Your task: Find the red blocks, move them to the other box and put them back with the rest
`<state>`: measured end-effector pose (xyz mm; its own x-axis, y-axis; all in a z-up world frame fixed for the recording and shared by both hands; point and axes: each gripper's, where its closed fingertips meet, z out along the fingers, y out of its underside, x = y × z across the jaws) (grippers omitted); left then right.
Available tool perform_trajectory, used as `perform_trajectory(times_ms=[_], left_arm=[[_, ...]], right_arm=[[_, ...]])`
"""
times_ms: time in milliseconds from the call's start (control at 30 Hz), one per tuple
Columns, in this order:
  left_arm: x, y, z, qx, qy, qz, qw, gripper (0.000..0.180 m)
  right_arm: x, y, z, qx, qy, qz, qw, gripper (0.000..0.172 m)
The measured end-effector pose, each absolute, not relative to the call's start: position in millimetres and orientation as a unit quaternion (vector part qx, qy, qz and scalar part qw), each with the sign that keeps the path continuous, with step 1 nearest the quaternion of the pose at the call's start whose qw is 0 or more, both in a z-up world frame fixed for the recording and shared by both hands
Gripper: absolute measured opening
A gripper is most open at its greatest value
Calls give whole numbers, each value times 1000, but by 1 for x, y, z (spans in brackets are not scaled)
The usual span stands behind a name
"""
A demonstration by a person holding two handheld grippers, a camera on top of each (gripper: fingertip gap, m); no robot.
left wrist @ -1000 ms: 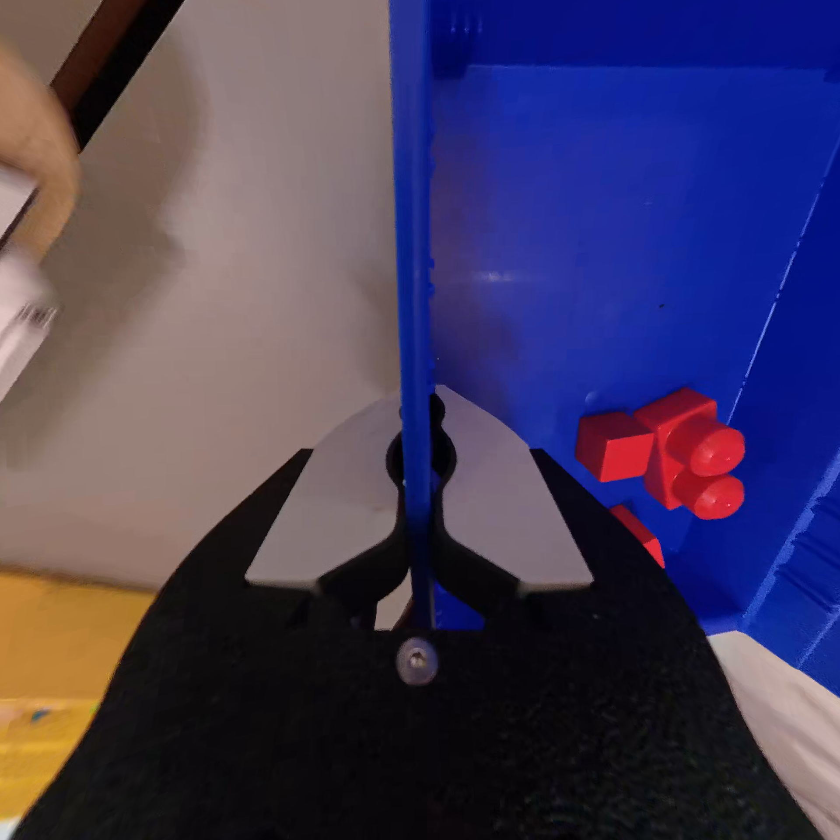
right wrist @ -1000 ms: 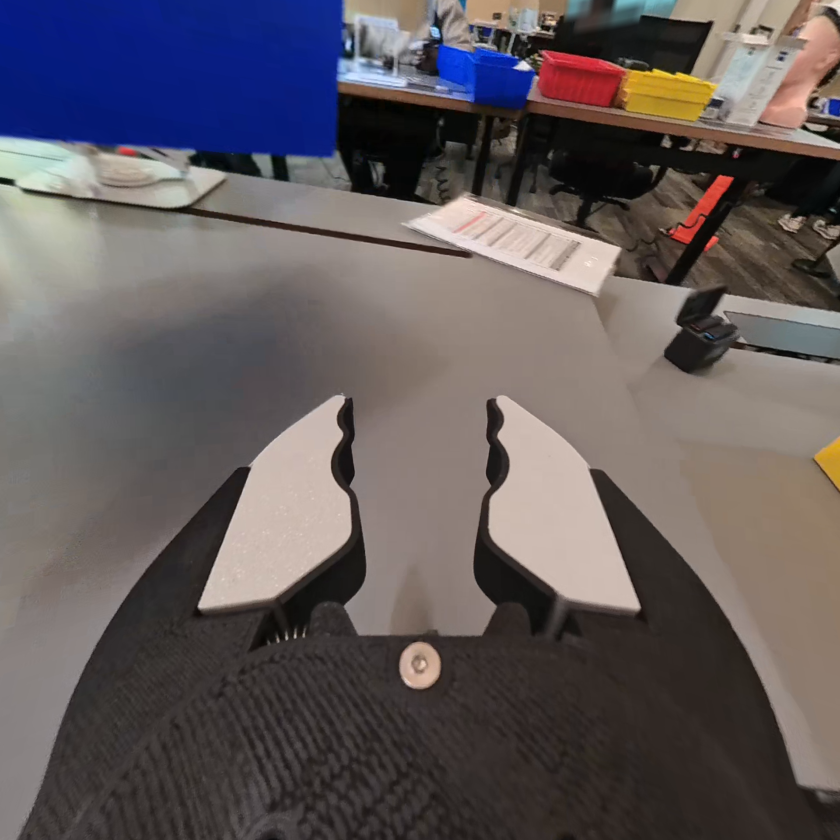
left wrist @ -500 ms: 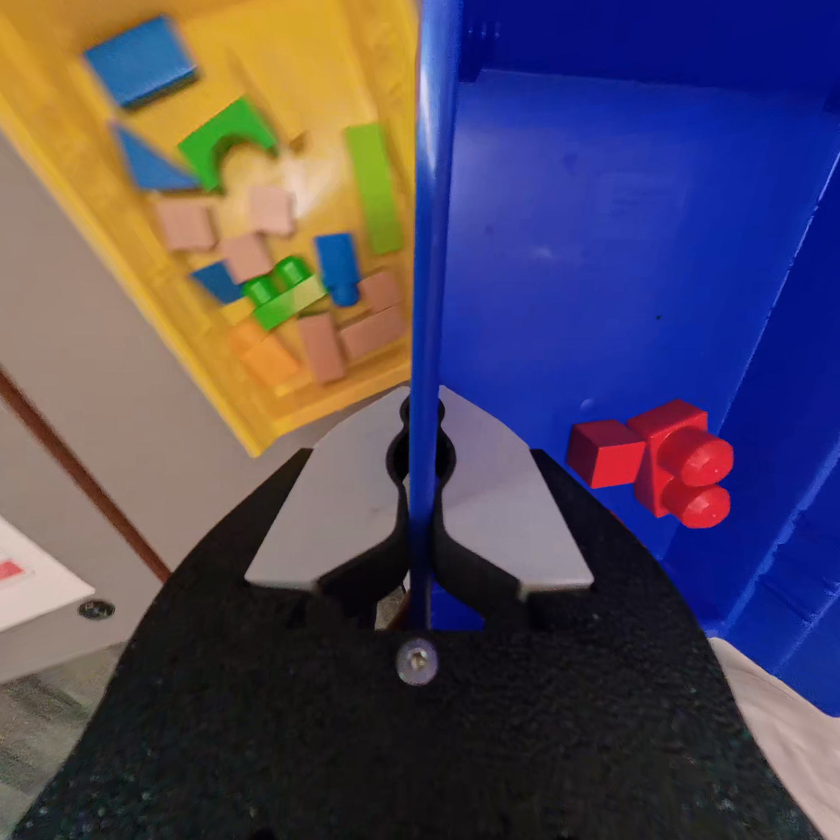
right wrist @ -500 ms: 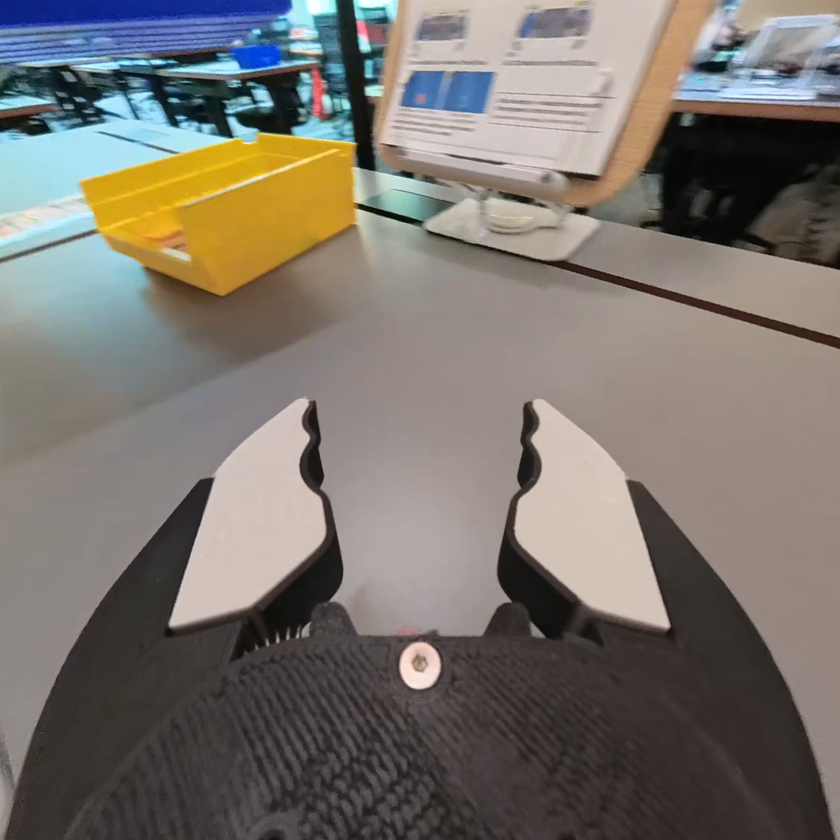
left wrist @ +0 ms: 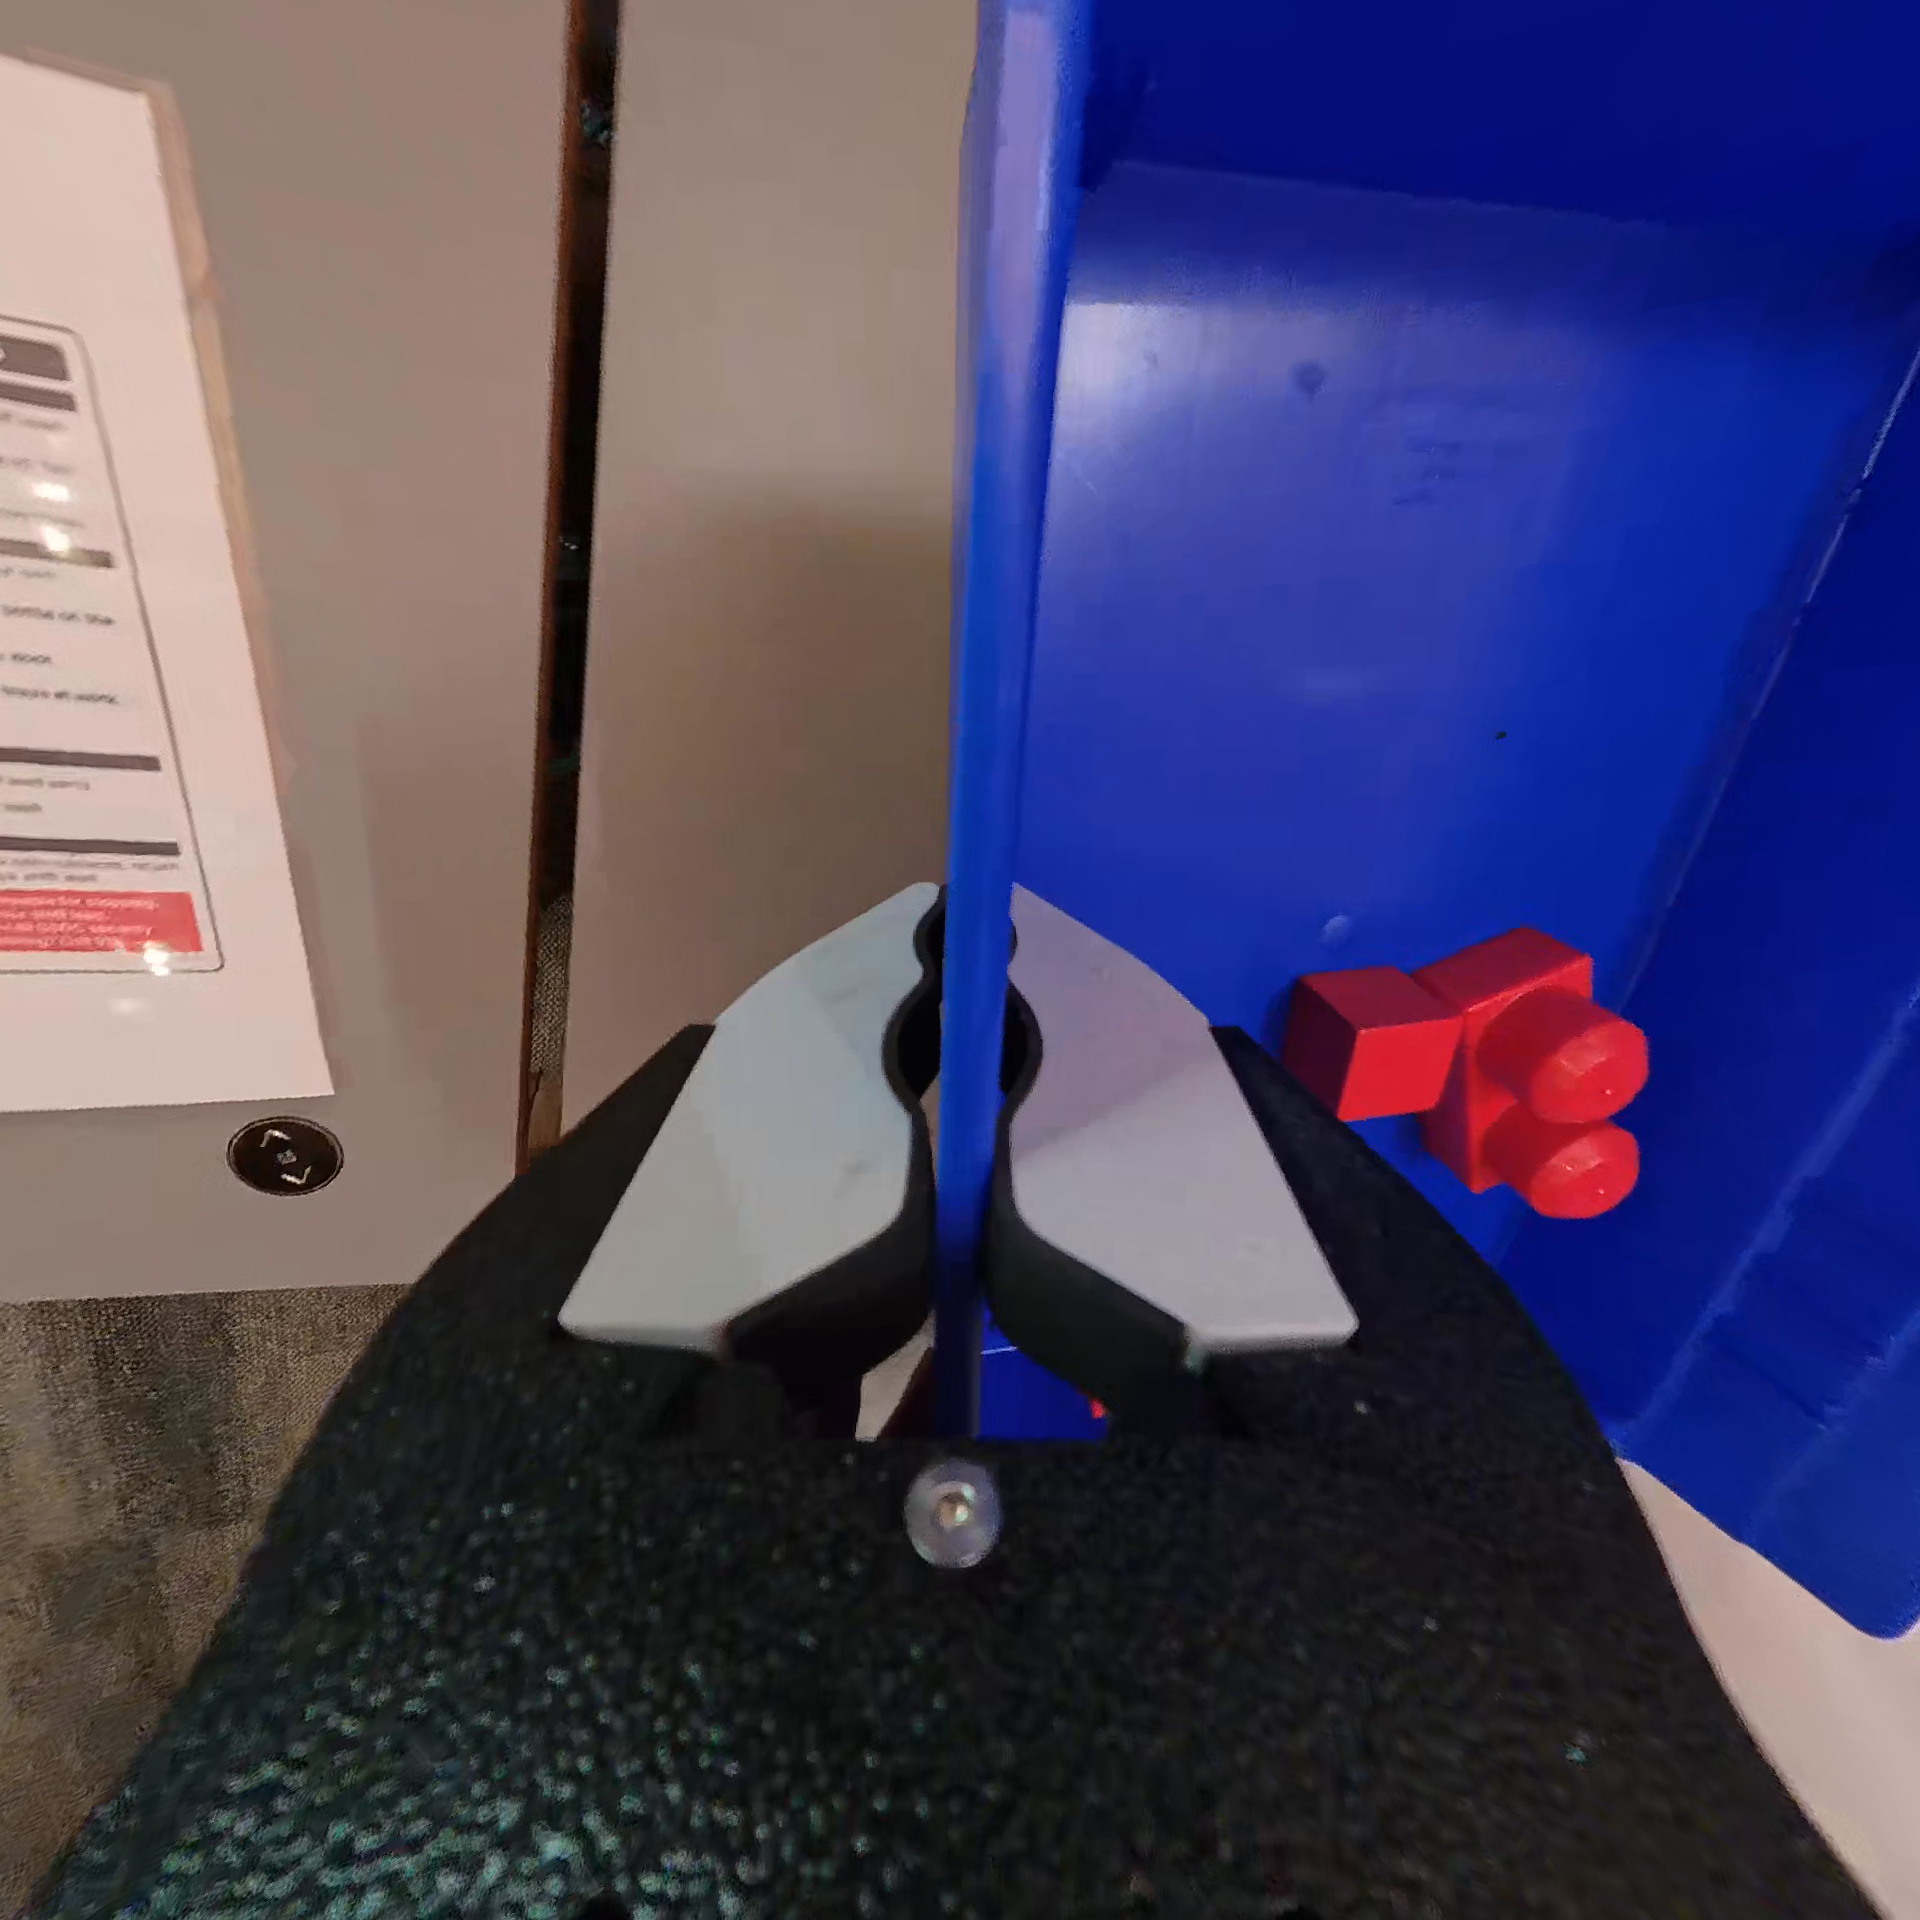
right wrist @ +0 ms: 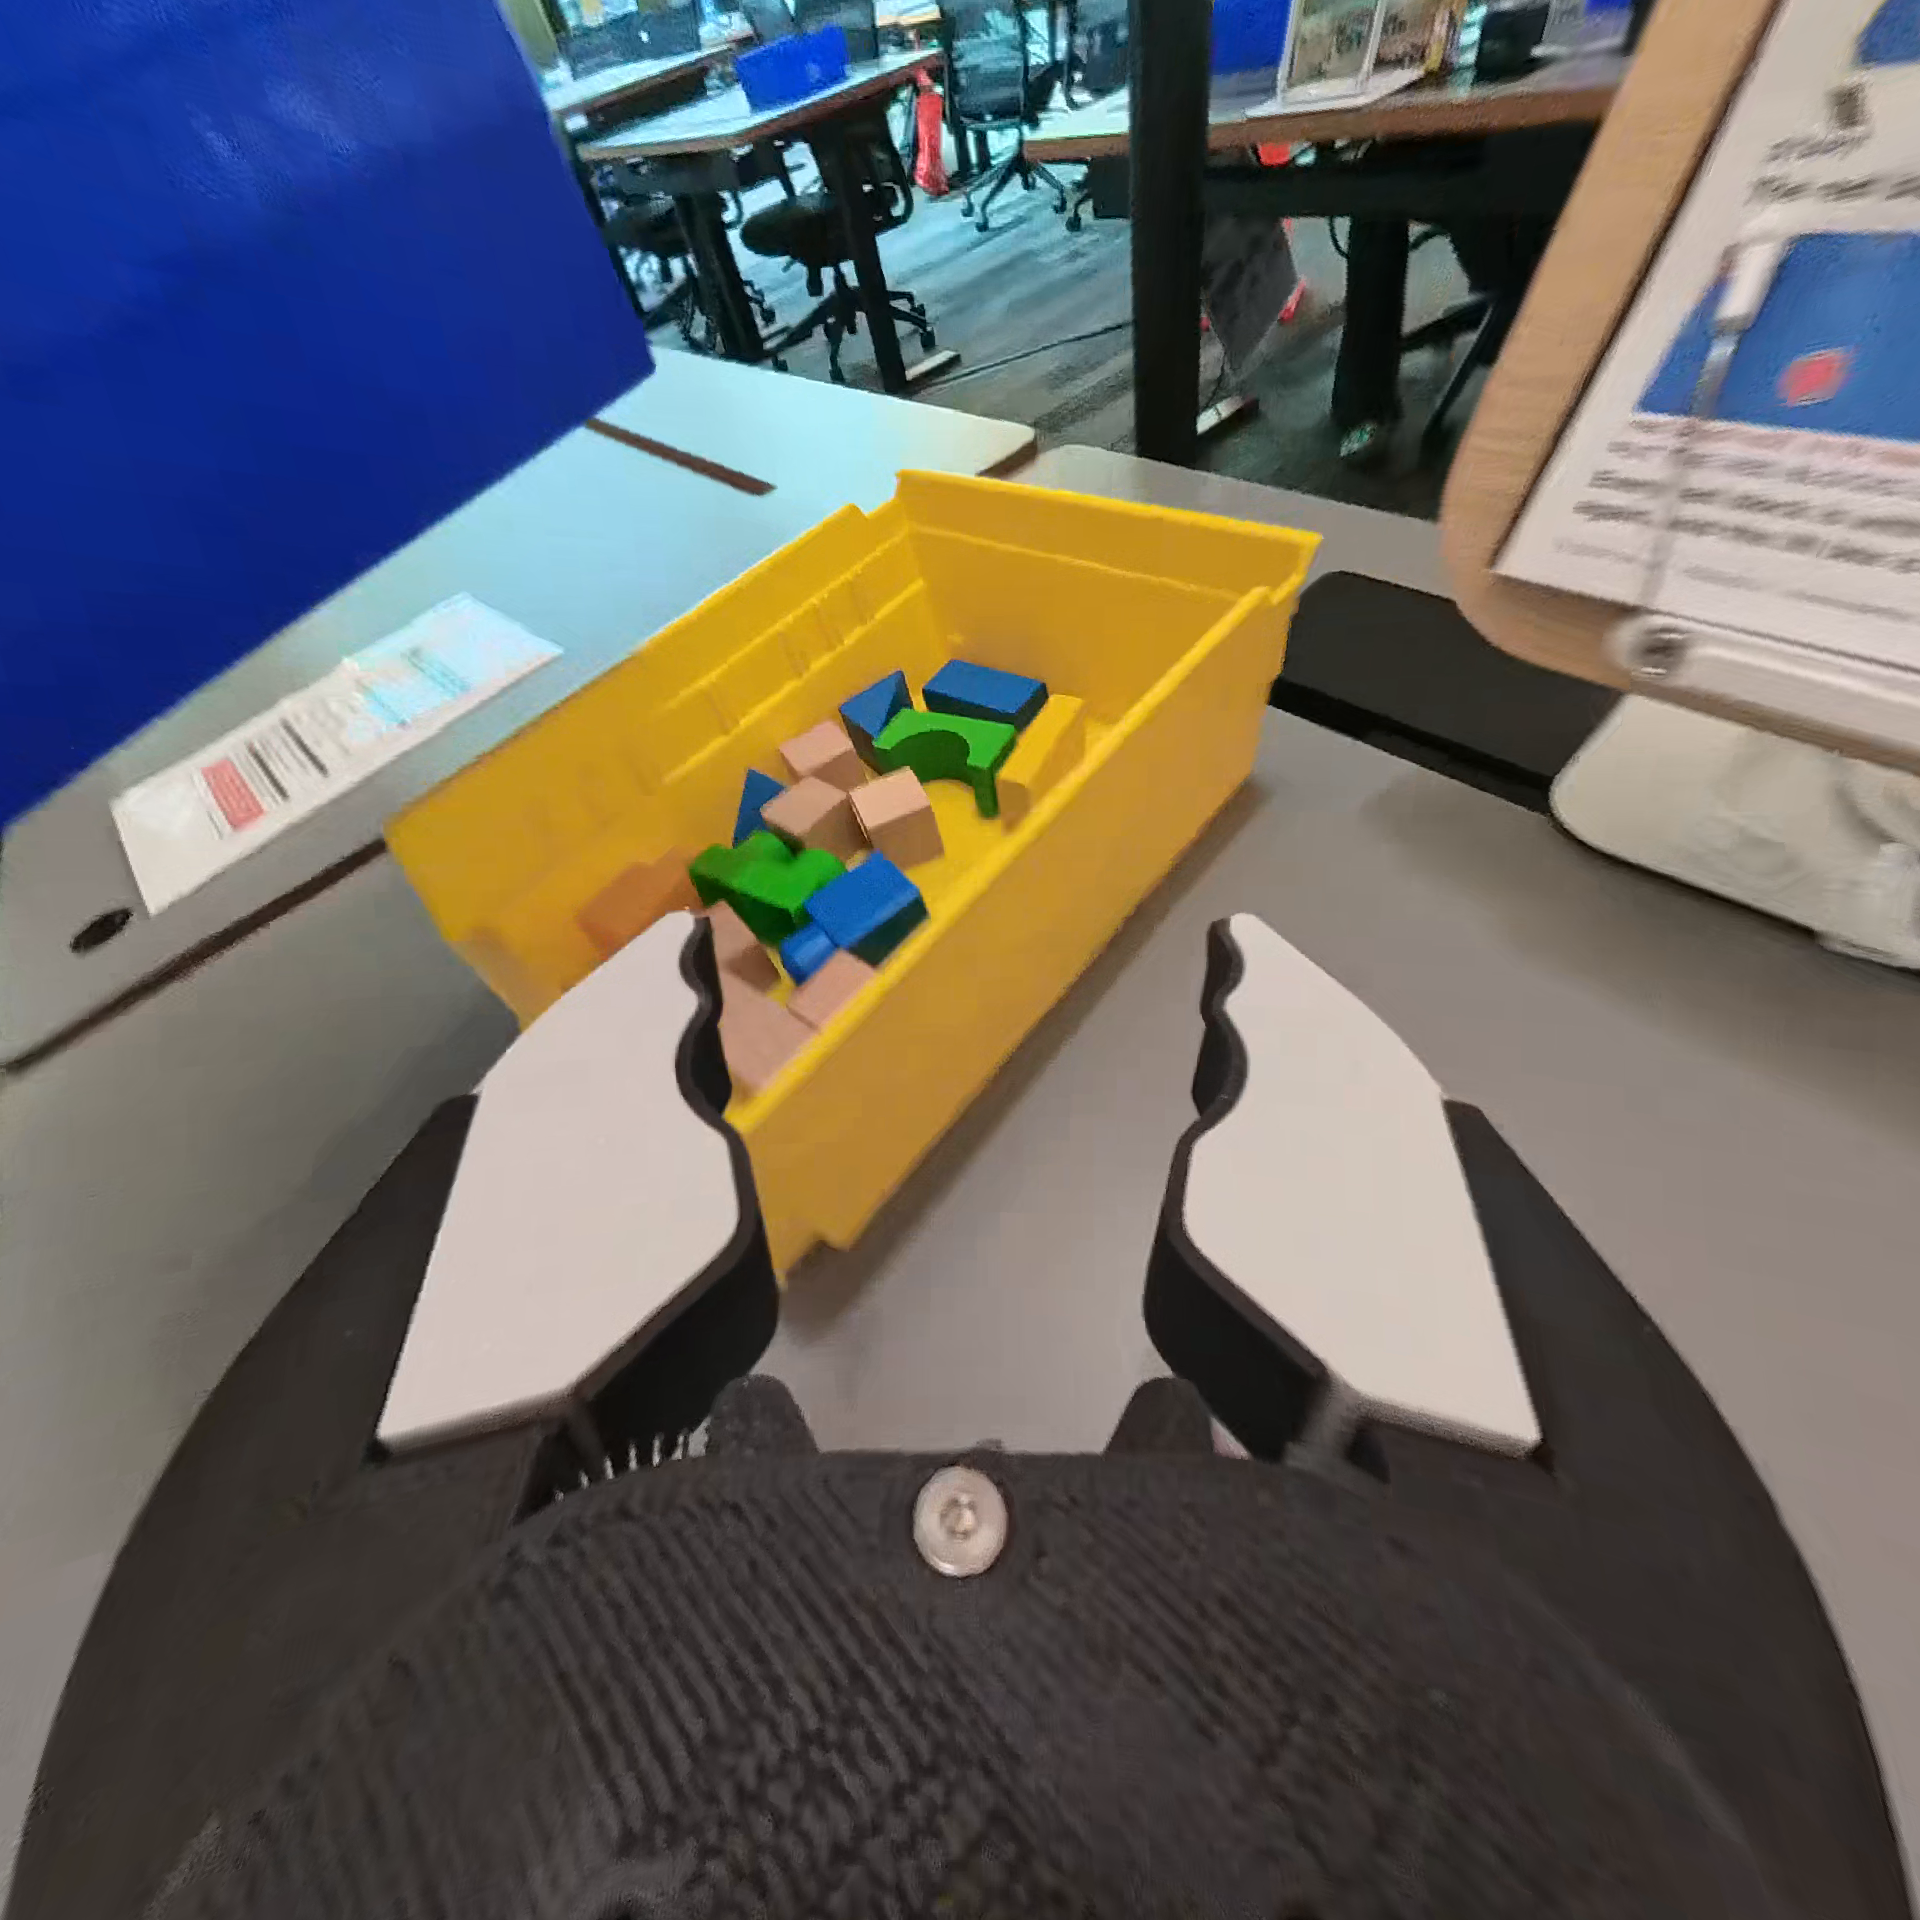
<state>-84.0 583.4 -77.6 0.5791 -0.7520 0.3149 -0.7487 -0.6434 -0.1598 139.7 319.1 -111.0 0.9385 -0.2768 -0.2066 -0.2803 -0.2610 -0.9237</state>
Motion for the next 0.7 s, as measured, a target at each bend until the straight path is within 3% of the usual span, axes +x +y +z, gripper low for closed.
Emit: perform_trajectory(times_ms=[167, 200, 333, 467, 700], left_arm=[[-106, 605, -91, -897, 400, -189, 2, 4], [-109, 608, -93, -897, 397, -193, 2, 4], [-119, 619, -104, -900, 386, -201, 2, 4], [-121, 622, -120, -902, 379, -207, -7, 4], [-117, 624, -135, -900, 381, -212, -10, 4]], right_arm=[[146, 374, -143, -836, 175, -53, 517, 84], [148, 379, -149, -840, 178, -64, 508, 91], [135, 395, -170, -854, 172, -37, 490, 74], [139, 399, -195, -870, 160, -80, 459, 71], [170, 381, -198, -864, 207, -141, 436, 21]])
